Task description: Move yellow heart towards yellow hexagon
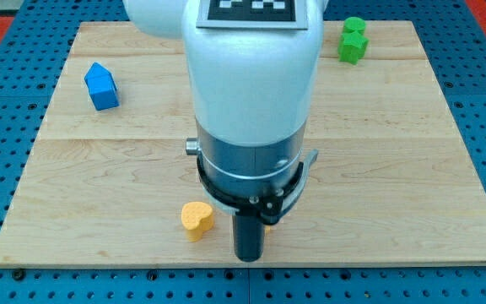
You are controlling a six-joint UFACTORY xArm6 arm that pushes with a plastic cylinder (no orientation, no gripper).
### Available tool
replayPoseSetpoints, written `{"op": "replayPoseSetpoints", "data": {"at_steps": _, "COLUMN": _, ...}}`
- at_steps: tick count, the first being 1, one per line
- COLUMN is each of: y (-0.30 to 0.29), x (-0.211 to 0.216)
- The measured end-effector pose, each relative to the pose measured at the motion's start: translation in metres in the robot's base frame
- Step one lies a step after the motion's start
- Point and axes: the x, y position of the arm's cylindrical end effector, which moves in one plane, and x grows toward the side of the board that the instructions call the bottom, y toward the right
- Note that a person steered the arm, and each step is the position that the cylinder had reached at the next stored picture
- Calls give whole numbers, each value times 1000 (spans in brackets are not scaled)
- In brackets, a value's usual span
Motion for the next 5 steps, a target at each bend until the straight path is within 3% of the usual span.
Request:
{"op": "replayPoseSetpoints", "data": {"at_steps": 1, "y": -4, "x": 4}}
{"op": "replayPoseSetpoints", "data": {"at_steps": 3, "y": -122, "x": 3}}
{"op": "replayPoseSetpoints", "data": {"at_steps": 5, "y": -68, "x": -36}}
